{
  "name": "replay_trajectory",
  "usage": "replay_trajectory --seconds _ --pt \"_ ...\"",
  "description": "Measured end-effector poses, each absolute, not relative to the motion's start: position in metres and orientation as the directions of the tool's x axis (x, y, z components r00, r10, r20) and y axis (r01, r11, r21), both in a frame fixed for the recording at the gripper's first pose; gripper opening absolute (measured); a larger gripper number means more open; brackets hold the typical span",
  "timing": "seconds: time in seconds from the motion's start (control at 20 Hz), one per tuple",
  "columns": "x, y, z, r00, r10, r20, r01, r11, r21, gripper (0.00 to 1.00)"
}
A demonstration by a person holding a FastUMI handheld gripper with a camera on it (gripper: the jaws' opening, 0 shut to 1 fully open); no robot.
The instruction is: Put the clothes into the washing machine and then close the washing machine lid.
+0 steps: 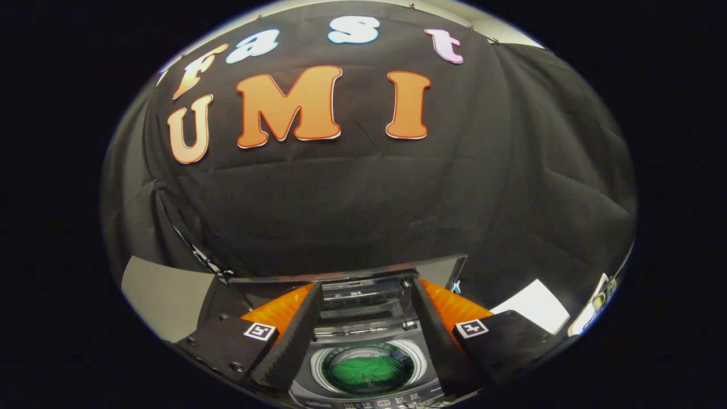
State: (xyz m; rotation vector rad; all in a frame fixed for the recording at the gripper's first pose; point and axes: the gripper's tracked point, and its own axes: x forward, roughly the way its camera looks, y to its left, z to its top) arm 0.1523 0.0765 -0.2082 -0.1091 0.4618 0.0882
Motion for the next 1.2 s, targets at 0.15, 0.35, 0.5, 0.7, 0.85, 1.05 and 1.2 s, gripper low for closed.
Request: replay_trajectory --seconds 0.15,0.35,0.5,0.7,0.85,1.05,1.2 --pt "0.165 0.084 -0.197 0.902 0.074 -0.425 -0.125 0.988 -0.093 0.99" --pt "0.183 0.091 -0.199 0.897 0.080 -0.434 -0.137 0.986 -0.100 0.99" --pt "0.202 0.099 -0.204 0.897 0.090 -0.432 -0.147 0.984 -0.099 0.99" --pt "0.222 0.104 -0.222 0.879 0.091 -0.469 -0.152 0.984 -0.093 0.99" --pt "0.232 0.106 -0.235 0.863 0.084 -0.498 -0.153 0.983 -0.098 1.00" --pt "0.240 0.120 -0.252 0.841 0.102 -0.531 -0.183 0.978 -0.102 1.00" --pt "0.248 0.120 -0.271 0.819 0.085 -0.568 -0.175 0.979 -0.106 1.00"
